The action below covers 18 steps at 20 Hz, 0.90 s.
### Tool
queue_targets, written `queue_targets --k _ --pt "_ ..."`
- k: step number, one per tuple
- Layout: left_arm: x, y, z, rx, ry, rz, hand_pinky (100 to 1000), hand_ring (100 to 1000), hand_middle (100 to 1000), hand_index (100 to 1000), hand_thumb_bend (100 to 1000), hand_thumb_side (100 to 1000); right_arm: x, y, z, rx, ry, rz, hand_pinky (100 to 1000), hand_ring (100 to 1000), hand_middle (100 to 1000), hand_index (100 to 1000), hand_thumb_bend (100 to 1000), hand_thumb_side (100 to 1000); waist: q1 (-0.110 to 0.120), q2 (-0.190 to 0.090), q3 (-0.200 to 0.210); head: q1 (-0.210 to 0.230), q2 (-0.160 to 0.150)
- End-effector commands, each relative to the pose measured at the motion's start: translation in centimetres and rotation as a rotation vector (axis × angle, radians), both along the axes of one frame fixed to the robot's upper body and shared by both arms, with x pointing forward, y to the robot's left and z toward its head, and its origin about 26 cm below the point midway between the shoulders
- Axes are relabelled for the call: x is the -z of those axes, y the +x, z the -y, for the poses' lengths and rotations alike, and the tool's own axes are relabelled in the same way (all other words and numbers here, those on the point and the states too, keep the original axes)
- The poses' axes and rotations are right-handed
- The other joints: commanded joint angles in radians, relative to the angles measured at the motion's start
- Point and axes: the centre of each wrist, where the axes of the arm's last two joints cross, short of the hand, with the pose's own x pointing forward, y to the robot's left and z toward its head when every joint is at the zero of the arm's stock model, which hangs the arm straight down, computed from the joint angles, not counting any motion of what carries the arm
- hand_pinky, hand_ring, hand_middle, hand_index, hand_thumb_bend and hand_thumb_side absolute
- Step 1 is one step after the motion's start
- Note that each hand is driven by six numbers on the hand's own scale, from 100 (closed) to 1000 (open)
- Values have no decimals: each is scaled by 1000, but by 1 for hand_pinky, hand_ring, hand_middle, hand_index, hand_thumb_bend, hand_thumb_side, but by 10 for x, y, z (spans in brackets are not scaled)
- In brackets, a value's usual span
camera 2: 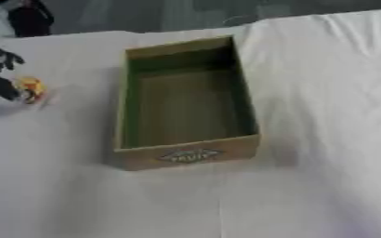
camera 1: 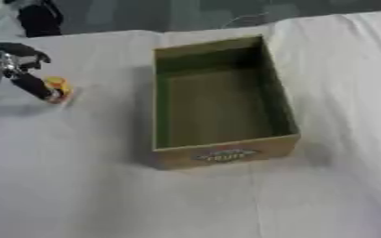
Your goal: Pick up objects on the table and place them in the box.
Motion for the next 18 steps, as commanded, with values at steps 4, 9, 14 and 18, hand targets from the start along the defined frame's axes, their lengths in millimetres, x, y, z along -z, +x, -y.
queue_targets --k 4,9,14,18 --pt "-9 -1 -9 -39 20 28 672 836 838 1000 322 556 -11 -4 0 -3 -35 31 722 743 751 845 100 787 -2 -16 -5 7 -15" --pt "-4 2 -12 -66 43 3 666 830 829 1000 304 554 -11 -3 -1 -4 -35 33 723 744 752 846 100 790 0 -11 -6 11 -21" --pt "-2 3 -12 -73 36 2 661 826 824 1000 276 561 -12 -3 -1 -5 -36 34 724 744 753 846 100 792 1 -6 -9 14 -26" --pt "1 4 -13 -78 21 9 649 816 815 1000 256 563 -12 -3 -1 -5 -36 37 724 745 753 846 100 792 1 -1 -12 16 -27"
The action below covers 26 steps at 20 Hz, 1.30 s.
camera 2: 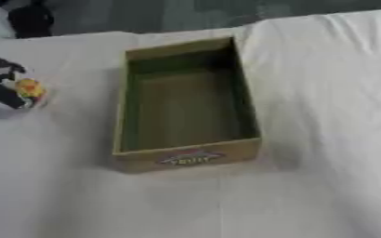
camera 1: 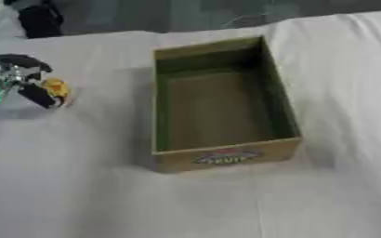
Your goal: Pick up objects on the table and place them in the box.
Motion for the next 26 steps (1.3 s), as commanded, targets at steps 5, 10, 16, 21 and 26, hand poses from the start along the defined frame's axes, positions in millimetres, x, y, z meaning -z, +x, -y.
queue_targets --k 5,10,16,21,26 --pt "-10 -1 -8 -29 -20 70 632 805 805 990 221 573 -11 -4 0 1 -36 32 725 745 752 846 100 794 -4 -12 -2 6 -14" --pt "-6 1 -12 -53 -36 65 630 804 806 992 201 572 -12 -4 0 0 -38 35 726 745 752 846 100 796 -4 -8 -7 11 -19" --pt "-5 3 -15 -79 -34 48 598 775 760 949 157 561 -12 -4 0 -2 -38 38 726 745 752 846 100 797 -5 -5 -3 12 -19" --pt "-7 3 -15 -75 -29 46 558 747 739 911 131 502 -12 -4 0 -3 -37 41 727 745 751 846 100 799 -6 -5 -1 13 -19" --pt "-7 3 -13 -68 -24 63 528 730 708 890 100 459 -12 -4 0 -4 -34 45 727 745 751 846 100 801 -7 -5 -1 13 -21"
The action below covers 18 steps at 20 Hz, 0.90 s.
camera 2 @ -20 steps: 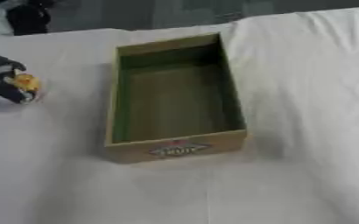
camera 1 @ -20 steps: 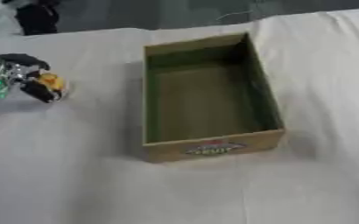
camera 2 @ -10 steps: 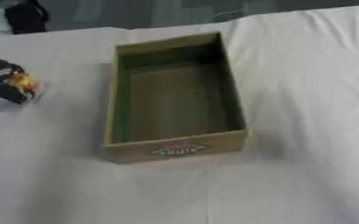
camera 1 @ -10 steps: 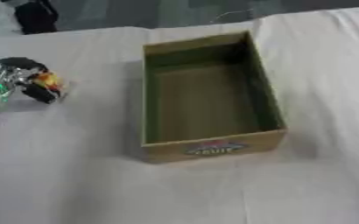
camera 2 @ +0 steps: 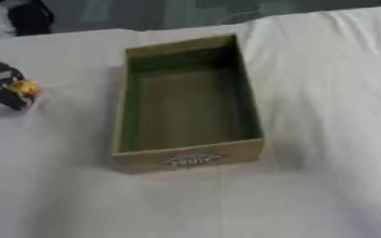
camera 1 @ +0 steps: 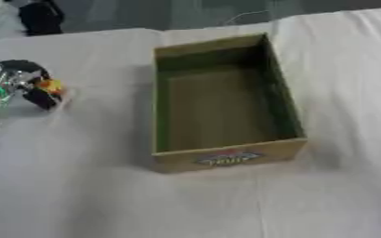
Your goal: Pick up objects on the table and place them in the box.
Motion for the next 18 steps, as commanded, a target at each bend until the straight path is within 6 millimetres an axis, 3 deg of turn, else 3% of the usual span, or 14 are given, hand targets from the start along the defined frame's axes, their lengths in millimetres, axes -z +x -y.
queue_targets --k 1,6,10,18 --pt "-14 -2 -4 -8 13 47 523 726 697 885 100 457 -11 -4 0 -1 -34 37 727 745 751 846 100 802 -7 -19 1 3 -14" --pt "-13 -2 -4 -12 40 85 472 675 616 843 100 406 -12 -4 0 -1 -31 41 728 745 747 846 100 804 -7 -18 1 3 -15" --pt "-12 -2 -5 -18 39 108 428 632 634 823 100 376 -12 -4 0 -2 -30 44 728 745 747 846 100 808 -8 -18 1 2 -17" --pt "-14 -3 -5 -26 76 229 237 512 503 722 100 360 -12 -4 0 -4 -18 50 728 743 745 848 100 811 -10 -23 3 2 -17"
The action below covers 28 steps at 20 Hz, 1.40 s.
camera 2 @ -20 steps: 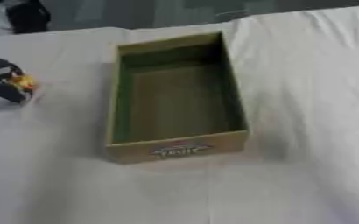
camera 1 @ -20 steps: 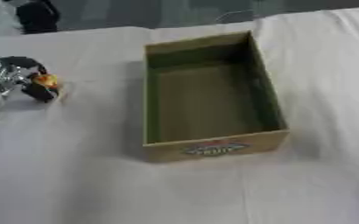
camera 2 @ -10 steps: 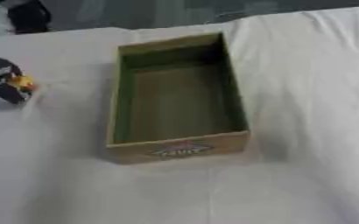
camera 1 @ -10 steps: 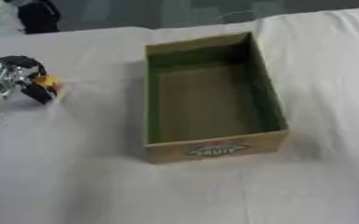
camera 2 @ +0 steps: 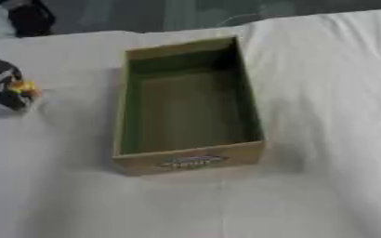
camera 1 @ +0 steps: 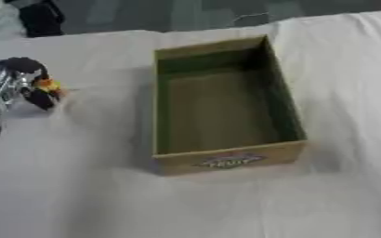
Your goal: Pick up objects on the table and place them in the box.
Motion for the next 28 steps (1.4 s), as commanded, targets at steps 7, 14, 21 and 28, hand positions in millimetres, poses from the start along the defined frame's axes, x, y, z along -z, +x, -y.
queue_targets --k 7,14,21,28 --pt "-21 -6 -4 -3 58 176 166 460 457 603 100 359 -10 -4 1 -2 -11 43 727 740 743 848 100 814 -8 -34 3 2 -7" --pt "-35 -13 5 42 108 320 122 421 400 554 100 340 -9 -4 1 -1 -3 43 728 739 743 848 100 819 -10 -47 8 -2 0" --pt "-62 -29 29 154 49 448 100 411 391 551 100 365 -7 -5 2 1 10 38 728 738 742 848 100 821 -13 -75 20 -16 19" --pt "-92 -63 78 356 86 557 100 415 387 544 100 358 -6 -5 2 -2 25 33 728 736 741 848 100 821 -17 -113 30 -26 43"
